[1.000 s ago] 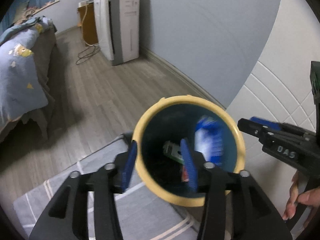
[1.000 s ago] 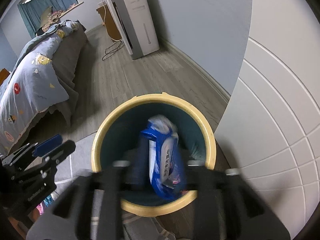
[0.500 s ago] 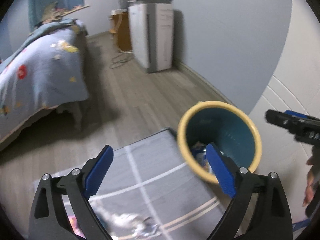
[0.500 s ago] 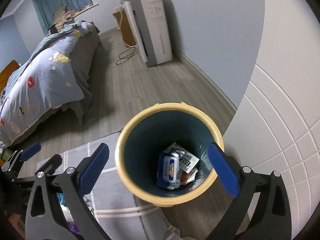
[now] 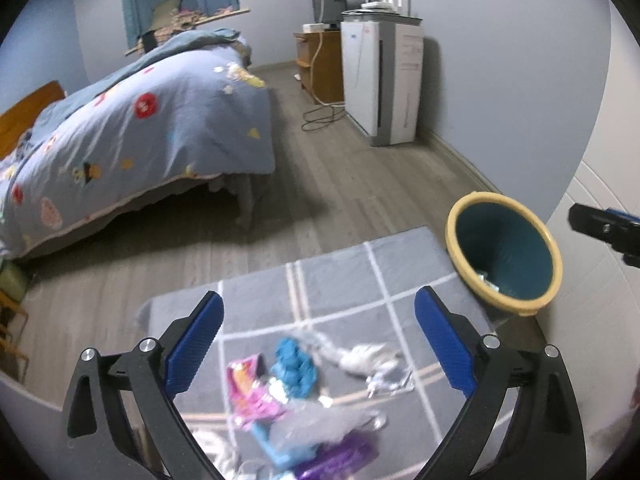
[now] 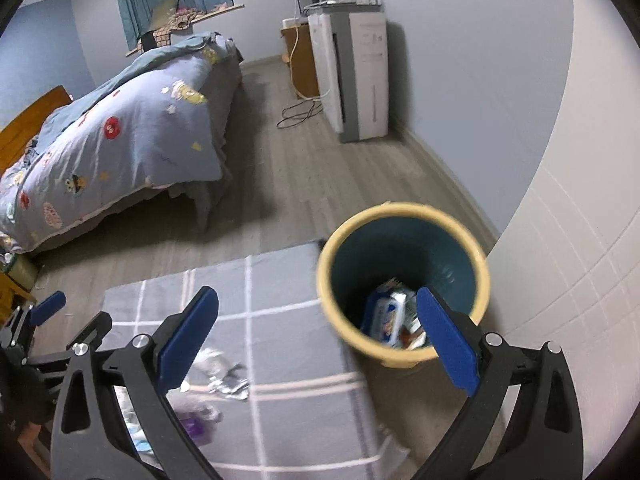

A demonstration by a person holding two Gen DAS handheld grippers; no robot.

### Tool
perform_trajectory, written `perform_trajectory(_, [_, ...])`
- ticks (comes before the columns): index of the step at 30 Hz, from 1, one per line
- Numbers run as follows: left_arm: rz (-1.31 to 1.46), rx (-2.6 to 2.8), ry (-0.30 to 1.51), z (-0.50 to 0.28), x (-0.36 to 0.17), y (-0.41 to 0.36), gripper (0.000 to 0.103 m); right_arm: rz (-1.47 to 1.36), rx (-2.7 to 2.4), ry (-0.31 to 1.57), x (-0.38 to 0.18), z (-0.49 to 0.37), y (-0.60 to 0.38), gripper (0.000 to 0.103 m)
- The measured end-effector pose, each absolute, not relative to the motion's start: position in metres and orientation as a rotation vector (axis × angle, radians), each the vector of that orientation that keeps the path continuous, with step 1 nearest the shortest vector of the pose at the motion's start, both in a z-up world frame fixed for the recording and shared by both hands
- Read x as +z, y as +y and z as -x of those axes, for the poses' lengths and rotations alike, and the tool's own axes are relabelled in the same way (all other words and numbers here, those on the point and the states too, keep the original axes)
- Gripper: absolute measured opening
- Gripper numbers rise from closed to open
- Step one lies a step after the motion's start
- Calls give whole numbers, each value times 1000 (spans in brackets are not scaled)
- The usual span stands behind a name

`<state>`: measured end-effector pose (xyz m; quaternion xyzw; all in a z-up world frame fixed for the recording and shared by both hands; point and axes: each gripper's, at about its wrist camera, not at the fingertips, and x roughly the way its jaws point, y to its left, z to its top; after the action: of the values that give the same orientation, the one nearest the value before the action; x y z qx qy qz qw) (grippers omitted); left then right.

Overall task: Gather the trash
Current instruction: 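Move both open tools back over the remaining trash on the cushion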

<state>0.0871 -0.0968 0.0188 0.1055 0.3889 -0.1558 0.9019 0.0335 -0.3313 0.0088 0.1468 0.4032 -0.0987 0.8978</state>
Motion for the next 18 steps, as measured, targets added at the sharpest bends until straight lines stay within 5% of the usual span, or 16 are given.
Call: perform_trajectory(18, [-144,-99,956,-51,-45,61,96,-225,-26,1015,-44,-66,-221,97])
